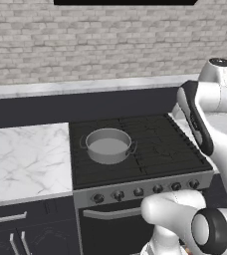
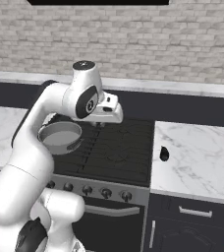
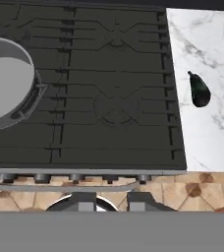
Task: Turn on the burner for the pot on the stove. Wait thirty seconds for the pot to heat up. Then add the eggplant to the pot.
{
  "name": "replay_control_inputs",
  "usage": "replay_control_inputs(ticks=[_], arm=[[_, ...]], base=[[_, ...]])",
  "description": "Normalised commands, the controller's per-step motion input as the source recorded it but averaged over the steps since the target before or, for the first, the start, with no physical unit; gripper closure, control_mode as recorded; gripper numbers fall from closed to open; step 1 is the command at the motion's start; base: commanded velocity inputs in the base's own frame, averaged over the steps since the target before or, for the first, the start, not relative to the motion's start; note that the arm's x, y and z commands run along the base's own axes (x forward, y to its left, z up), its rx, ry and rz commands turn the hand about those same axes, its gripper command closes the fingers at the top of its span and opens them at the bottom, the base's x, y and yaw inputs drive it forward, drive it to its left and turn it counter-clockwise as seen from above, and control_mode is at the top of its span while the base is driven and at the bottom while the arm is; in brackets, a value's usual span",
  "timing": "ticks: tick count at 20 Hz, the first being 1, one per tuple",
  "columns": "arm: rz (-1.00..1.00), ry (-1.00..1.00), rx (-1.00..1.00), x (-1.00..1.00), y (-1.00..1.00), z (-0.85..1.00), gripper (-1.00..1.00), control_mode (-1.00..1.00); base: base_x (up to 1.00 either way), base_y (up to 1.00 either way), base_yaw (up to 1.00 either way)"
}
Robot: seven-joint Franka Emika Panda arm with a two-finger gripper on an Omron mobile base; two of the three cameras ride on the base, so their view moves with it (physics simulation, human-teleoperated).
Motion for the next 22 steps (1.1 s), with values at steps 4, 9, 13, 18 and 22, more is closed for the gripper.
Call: replay_control_inputs(ticks=[4, 9, 13, 18, 22], arm=[[-0.12, -0.01, 0.0, 0.0, -0.67, -0.49, -1.0, -1.0], [-0.01, -0.05, 0.04, 0.0, -0.75, -0.46, -1.0, -1.0], [0.0, -0.06, 0.02, 0.0, -0.57, -0.2, -1.0, -1.0], [0.0, 0.0, 0.04, 0.01, -0.71, 0.0, -1.0, -1.0], [0.0, 0.01, 0.03, 0.1, -0.65, -0.08, -1.0, -1.0]], base=[[0.0, 0.0, 0.0], [0.0, 0.0, 0.0], [0.0, 0.0, 0.0], [0.0, 0.0, 0.0], [0.0, 0.0, 0.0]])
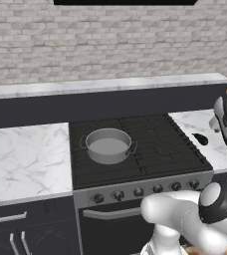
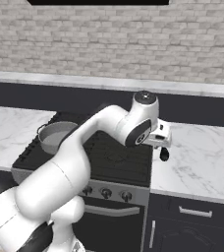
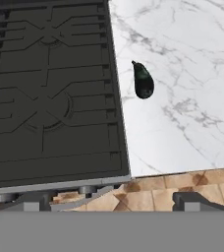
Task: Turn on the burner for the pot on the stove. Wait thirty seconds for the pot to heat up. Then add the eggplant to the pot.
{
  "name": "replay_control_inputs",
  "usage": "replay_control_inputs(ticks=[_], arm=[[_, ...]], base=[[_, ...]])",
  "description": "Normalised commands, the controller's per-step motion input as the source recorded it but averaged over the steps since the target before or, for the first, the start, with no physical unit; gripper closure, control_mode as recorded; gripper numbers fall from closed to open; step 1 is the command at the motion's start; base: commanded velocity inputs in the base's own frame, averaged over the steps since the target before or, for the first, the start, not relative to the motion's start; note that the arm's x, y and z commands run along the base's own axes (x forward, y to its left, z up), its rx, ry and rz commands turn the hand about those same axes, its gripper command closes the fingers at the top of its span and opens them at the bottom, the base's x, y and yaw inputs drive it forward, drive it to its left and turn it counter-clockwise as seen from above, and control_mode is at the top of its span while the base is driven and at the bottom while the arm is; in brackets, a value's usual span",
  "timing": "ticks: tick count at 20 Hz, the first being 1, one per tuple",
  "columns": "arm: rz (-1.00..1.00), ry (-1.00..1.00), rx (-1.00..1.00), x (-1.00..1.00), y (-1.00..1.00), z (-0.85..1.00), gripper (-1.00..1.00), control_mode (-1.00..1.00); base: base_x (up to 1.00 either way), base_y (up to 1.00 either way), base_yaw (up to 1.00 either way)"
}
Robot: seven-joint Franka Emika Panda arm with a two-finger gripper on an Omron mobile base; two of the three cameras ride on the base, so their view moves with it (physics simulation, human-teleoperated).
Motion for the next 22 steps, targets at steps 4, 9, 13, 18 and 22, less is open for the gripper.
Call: replay_control_inputs(ticks=[4, 9, 13, 18, 22], arm=[[0.0, 0.0, 0.03, 0.11, -0.6, -0.22, -1.0, -1.0], [0.0, 0.0, 0.01, 0.03, -0.4, -0.35, -1.0, -1.0], [0.0, 0.0, 0.0, 0.18, -0.17, -0.39, -1.0, -1.0], [0.0, 0.0, 0.0, 0.32, -0.1, -0.3, -1.0, -1.0], [0.0, 0.0, 0.0, 0.37, 0.0, -0.29, -1.0, -1.0]], base=[[0.0, 0.0, 0.0], [0.0, 0.0, 0.0], [0.0, 0.0, 0.0], [0.0, 0.0, 0.0], [0.0, 0.0, 0.0]])
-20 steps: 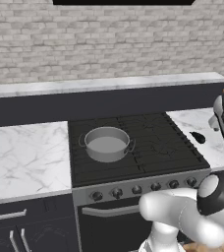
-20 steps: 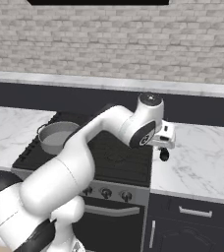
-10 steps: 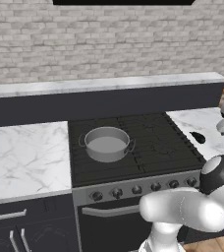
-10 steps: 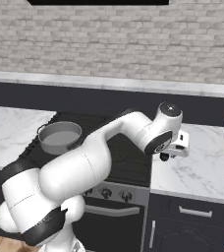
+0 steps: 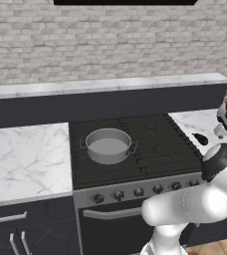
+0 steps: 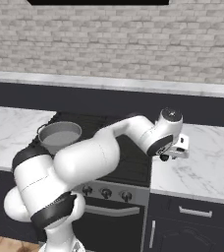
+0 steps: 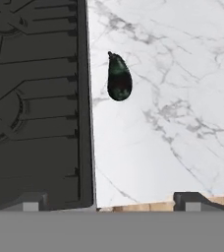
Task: Turn on the burner for the pot on the stove. Wait thirty seconds for the pot to heat up. Then add the eggplant to the pot.
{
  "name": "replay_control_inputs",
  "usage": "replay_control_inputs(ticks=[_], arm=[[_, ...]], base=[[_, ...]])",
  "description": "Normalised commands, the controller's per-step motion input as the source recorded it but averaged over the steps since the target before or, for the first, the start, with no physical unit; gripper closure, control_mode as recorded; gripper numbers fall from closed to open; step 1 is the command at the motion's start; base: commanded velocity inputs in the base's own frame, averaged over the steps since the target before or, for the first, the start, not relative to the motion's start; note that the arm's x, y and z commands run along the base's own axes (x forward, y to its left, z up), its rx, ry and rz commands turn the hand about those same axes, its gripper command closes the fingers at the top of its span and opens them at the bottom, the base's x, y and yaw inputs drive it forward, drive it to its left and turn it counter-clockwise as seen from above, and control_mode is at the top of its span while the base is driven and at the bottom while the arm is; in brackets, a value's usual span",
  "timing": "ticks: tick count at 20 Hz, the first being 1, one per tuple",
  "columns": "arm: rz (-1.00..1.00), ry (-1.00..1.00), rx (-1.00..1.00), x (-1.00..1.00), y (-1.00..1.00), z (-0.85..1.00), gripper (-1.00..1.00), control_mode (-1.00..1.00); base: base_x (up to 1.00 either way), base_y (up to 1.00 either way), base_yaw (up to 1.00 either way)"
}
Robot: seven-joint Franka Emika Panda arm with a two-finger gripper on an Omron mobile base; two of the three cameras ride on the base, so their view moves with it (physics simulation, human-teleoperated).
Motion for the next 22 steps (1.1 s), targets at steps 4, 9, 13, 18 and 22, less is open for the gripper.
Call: replay_control_inputs(ticks=[4, 9, 13, 18, 22], arm=[[0.0, -0.01, 0.0, 0.39, 0.0, -0.29, -1.0, -1.0], [0.0, 0.0, 0.0, 0.4, -0.02, -0.18, -1.0, -1.0], [0.0, 0.0, 0.0, 0.45, 0.0, -0.09, -1.0, -1.0], [0.0, 0.0, 0.0, 0.4, -0.09, -0.01, -1.0, -1.0], [0.0, 0.0, 0.0, 0.37, -0.12, -0.07, -1.0, -1.0]], base=[[0.0, 0.0, 0.0], [0.0, 0.0, 0.0], [0.0, 0.0, 0.0], [0.0, 0.0, 0.0], [0.0, 0.0, 0.0]])
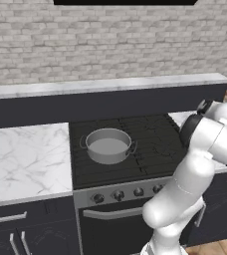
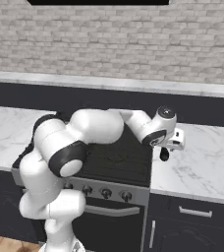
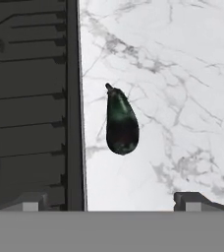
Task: Turn on the burner for the pot on the stove. Wait thirty seconds for the pot to heat up. Then add the eggplant to the pot.
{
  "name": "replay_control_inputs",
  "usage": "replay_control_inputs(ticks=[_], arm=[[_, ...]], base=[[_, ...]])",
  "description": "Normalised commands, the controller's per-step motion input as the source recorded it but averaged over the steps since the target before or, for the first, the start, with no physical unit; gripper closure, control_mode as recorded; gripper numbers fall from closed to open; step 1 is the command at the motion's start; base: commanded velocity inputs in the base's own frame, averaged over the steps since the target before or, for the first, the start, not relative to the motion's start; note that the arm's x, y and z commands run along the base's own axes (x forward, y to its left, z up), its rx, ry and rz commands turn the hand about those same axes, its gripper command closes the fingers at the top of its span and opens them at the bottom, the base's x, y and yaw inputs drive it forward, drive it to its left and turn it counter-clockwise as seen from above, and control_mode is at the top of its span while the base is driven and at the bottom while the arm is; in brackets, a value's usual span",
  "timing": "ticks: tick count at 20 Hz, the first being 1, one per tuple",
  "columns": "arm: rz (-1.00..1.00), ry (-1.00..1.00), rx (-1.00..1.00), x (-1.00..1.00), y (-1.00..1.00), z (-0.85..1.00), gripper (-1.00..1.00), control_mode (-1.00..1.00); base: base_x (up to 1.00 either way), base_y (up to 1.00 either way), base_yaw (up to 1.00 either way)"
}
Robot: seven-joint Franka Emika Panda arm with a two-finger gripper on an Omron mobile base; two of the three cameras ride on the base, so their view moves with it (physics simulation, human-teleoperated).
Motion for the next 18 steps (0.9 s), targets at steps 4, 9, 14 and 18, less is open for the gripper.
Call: replay_control_inputs(ticks=[4, 9, 14, 18], arm=[[0.0, 0.0, 0.0, 0.36, -0.02, -0.3, -1.0, -1.0], [0.0, 0.0, 0.0, 0.24, -0.12, -0.34, -1.0, -1.0], [0.0, 0.0, 0.0, 0.19, -0.26, -0.19, -1.0, -1.0], [0.0, 0.05, 0.0, 0.15, -0.1, -0.22, -1.0, -1.0]], base=[[0.0, 0.0, 0.0], [0.0, 0.0, 0.0], [0.0, 0.0, 0.0], [0.0, 0.0, 0.0]])
